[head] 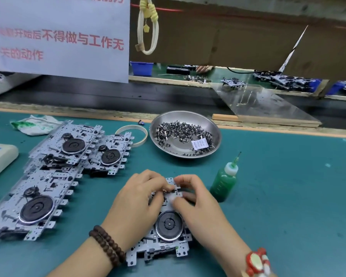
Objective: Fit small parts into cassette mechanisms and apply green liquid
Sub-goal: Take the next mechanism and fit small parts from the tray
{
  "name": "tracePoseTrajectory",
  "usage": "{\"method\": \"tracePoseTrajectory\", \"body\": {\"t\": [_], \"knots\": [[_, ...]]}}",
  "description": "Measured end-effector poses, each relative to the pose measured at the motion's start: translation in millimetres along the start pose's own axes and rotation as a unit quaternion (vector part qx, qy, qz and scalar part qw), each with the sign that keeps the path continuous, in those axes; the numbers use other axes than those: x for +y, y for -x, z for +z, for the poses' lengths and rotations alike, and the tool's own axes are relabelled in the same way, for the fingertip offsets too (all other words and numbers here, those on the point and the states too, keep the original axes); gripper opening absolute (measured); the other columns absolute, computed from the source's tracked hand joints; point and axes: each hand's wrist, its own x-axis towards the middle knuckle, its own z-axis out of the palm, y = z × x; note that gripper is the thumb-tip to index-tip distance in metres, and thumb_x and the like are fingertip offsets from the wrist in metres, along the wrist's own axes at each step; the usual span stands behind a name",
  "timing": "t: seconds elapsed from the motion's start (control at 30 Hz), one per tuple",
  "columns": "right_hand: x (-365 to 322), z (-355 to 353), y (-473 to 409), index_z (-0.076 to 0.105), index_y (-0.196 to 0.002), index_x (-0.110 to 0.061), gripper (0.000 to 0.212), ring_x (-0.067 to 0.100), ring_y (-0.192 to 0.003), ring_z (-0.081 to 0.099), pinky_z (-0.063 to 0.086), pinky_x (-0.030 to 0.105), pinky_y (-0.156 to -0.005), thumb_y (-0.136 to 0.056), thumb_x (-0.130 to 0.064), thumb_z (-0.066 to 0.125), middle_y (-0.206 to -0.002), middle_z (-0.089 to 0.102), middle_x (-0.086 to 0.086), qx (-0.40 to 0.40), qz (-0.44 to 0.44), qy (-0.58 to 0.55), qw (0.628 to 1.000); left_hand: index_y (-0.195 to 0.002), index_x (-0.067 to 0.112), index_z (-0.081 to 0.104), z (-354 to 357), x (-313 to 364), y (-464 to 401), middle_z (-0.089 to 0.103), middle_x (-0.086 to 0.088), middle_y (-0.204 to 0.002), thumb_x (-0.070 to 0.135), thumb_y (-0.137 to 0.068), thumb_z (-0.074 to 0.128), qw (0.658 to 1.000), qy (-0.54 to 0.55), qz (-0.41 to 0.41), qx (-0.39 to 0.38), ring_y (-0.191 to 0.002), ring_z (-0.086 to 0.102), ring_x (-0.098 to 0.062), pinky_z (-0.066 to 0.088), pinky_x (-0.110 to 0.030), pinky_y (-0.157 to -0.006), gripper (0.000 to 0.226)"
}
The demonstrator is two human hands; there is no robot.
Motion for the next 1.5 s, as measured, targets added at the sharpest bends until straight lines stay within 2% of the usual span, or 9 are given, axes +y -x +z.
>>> {"method": "tracePoseTrajectory", "body": {"t": [0.13, 0.27, 0.43, 0.6, 0.73, 0.83, 1.0, 1.17, 1.5], "knots": [[9, -14, 32, 0.059, -0.084, -0.034, 0.029, -0.009, -0.085, 0.056, 0.045, 0.007, -0.063, -0.079, -0.007, 0.066, -0.090, 0.062, -0.020, 0.119, -0.076, 0.025, 0.990, -0.100, 0.034, 0.064, -12, -2, 10, 0.046, 0.013, -0.106, 0.021, -0.088, 0.054, 0.994, 0.015, -0.067, 0.084, -0.103, 0.039, -0.004, 0.026, -0.017, -0.089, 0.020], [23, -44, 33, 0.051, -0.088, -0.033, 0.044, 0.001, -0.071, 0.047, 0.042, 0.010, -0.061, -0.072, 0.001, 0.073, -0.088, 0.052, -0.007, 0.274, -0.080, -0.004, 0.958, -0.109, 0.034, 0.054, -33, -11, 30, 0.050, 0.009, -0.082, 0.026, -0.085, 0.056, 0.978, 0.029, -0.196, 0.068, -0.072, 0.052, -0.002, 0.037, -0.016, -0.067, 0.026], [24, -62, 7, 0.038, -0.115, -0.037, 0.054, 0.013, -0.109, 0.041, 0.037, 0.030, -0.090, -0.077, -0.020, 0.072, -0.113, 0.044, -0.013, 0.204, -0.010, 0.082, 0.975, -0.103, 0.039, 0.046, -34, -8, 37, 0.062, 0.011, -0.065, 0.031, -0.087, 0.056, 0.941, 0.124, -0.304, -0.085, -0.047, 0.062, -0.009, 0.046, -0.027, -0.061, 0.020], [24, -69, -1, 0.049, -0.092, -0.032, 0.015, 0.008, -0.091, 0.059, 0.039, 0.014, -0.068, -0.084, -0.029, 0.063, -0.085, 0.064, -0.017, 0.112, -0.011, 0.144, 0.983, -0.111, 0.036, 0.052, -28, -9, 33, 0.061, -0.018, -0.066, 0.020, -0.089, 0.058, 0.909, 0.255, -0.323, -0.072, -0.054, 0.063, -0.019, 0.054, -0.038, -0.062, 0.028], [17, -70, 4, 0.063, -0.093, -0.034, 0.027, 0.006, -0.064, 0.060, 0.051, 0.021, -0.063, -0.072, -0.050, 0.058, -0.071, 0.063, -0.015, 0.139, -0.060, -0.013, 0.988, -0.109, 0.024, 0.057, -22, 3, 28, 0.067, -0.024, -0.074, 0.008, -0.089, 0.057, 0.845, 0.404, -0.347, -0.041, -0.051, 0.062, -0.019, 0.048, -0.025, -0.043, 0.026], [13, -77, 4, 0.067, -0.095, -0.036, 0.030, 0.002, -0.048, 0.046, 0.041, 0.014, -0.047, -0.072, -0.054, 0.059, -0.055, 0.053, -0.010, 0.160, -0.087, -0.040, 0.982, -0.107, 0.017, 0.058, -15, 7, 23, 0.071, -0.021, -0.078, 0.006, -0.088, 0.056, 0.815, 0.454, -0.359, -0.032, -0.047, 0.060, -0.017, 0.047, -0.022, -0.039, 0.022], [3, -85, -4, 0.064, -0.087, -0.020, 0.030, -0.003, -0.054, 0.048, 0.036, 0.009, -0.046, -0.060, -0.021, 0.077, -0.065, 0.062, -0.014, 0.162, -0.084, -0.206, 0.961, -0.104, 0.011, 0.061, -6, 14, 16, 0.071, -0.019, -0.075, 0.004, -0.087, 0.057, 0.792, 0.491, -0.363, -0.030, -0.041, 0.057, -0.014, 0.044, -0.019, -0.034, 0.019], [-3, -90, -11, 0.070, -0.096, -0.006, 0.033, 0.001, -0.057, 0.050, 0.039, 0.009, -0.045, -0.066, -0.005, 0.057, -0.077, 0.068, -0.001, 0.077, -0.031, -0.486, 0.870, -0.106, 0.010, 0.059, -3, 12, 15, 0.070, -0.019, -0.073, 0.003, -0.087, 0.057, 0.777, 0.510, -0.366, -0.042, -0.040, 0.058, -0.015, 0.045, -0.019, -0.035, 0.021], [5, -69, -8, 0.055, -0.095, -0.018, 0.033, 0.008, -0.047, 0.051, 0.048, 0.020, -0.045, -0.069, -0.040, 0.056, -0.089, 0.072, 0.007, 0.148, -0.084, -0.298, 0.939, -0.111, 0.012, 0.058, -4, 6, 13, 0.069, -0.023, -0.079, 0.009, -0.083, 0.059, 0.764, 0.517, -0.379, -0.078, -0.041, 0.058, -0.016, 0.048, -0.021, -0.036, 0.027]]}}
